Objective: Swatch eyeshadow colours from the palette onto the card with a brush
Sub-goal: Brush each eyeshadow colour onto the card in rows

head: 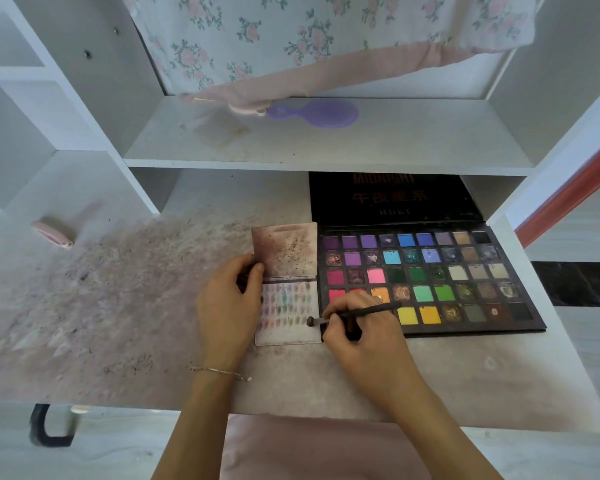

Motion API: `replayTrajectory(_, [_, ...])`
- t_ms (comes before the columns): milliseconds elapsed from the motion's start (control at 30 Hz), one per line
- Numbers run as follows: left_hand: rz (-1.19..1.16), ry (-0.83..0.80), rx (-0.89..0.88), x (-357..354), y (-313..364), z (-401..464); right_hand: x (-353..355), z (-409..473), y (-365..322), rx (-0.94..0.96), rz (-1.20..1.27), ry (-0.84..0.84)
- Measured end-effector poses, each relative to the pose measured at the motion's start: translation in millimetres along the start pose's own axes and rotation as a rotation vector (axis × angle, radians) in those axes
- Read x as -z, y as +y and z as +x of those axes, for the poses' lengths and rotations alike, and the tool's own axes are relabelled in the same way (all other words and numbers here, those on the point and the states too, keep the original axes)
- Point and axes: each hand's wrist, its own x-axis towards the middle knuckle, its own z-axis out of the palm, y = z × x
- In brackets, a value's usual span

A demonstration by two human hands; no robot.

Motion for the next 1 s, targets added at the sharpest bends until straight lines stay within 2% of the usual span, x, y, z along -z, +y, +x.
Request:
replayTrajectory(267, [-0.016,-0.007,0.009,0.8,-0.5,-1.4,0.0,-1.5,0.7,0.009,0.012,0.000])
replayTrajectory(533, [-0.025,-0.011,-0.005,1.3,0.4,-1.1,13.0,-9.2,0.8,0.002,0.478,0.285])
replayTrajectory(733, [-0.039,-0.019,-0.005,2.5,0.5,-1.6,28.1,-22.0,5.2,-0.121,0.558,0.169])
replayTrajectory(867, [-0.045,-0.067,0.000,5.6,-2.7,0.5,27.6,-14.5,8.2,-0.194,0.555,0.188])
replayTrajectory(1000, [-0.067,-0.121,-0.008,12.3,-4.6,7.2,27.3,-10.7,10.2,-0.164,0.541,0.187])
